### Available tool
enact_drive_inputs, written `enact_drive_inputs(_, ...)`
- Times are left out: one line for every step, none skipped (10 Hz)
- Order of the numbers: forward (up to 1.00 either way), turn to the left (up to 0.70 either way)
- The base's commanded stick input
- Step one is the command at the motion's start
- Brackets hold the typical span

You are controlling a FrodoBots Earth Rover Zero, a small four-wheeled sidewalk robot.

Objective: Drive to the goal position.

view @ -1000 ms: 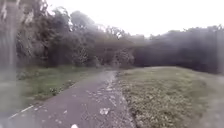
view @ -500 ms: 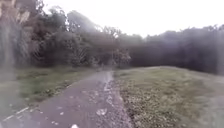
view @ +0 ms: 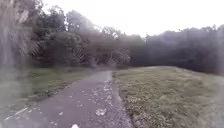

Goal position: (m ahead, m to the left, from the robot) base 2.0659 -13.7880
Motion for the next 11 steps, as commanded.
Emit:
enact_drive_inputs(0.00, -1.00)
enact_drive_inputs(0.00, -1.00)
enact_drive_inputs(0.00, -1.00)
enact_drive_inputs(0.00, -1.00)
enact_drive_inputs(0.00, -1.00)
enact_drive_inputs(0.00, -1.00)
enact_drive_inputs(0.00, -1.00)
enact_drive_inputs(0.00, -1.00)
enact_drive_inputs(0.00, -1.00)
enact_drive_inputs(0.00, -1.00)
enact_drive_inputs(0.00, -1.00)
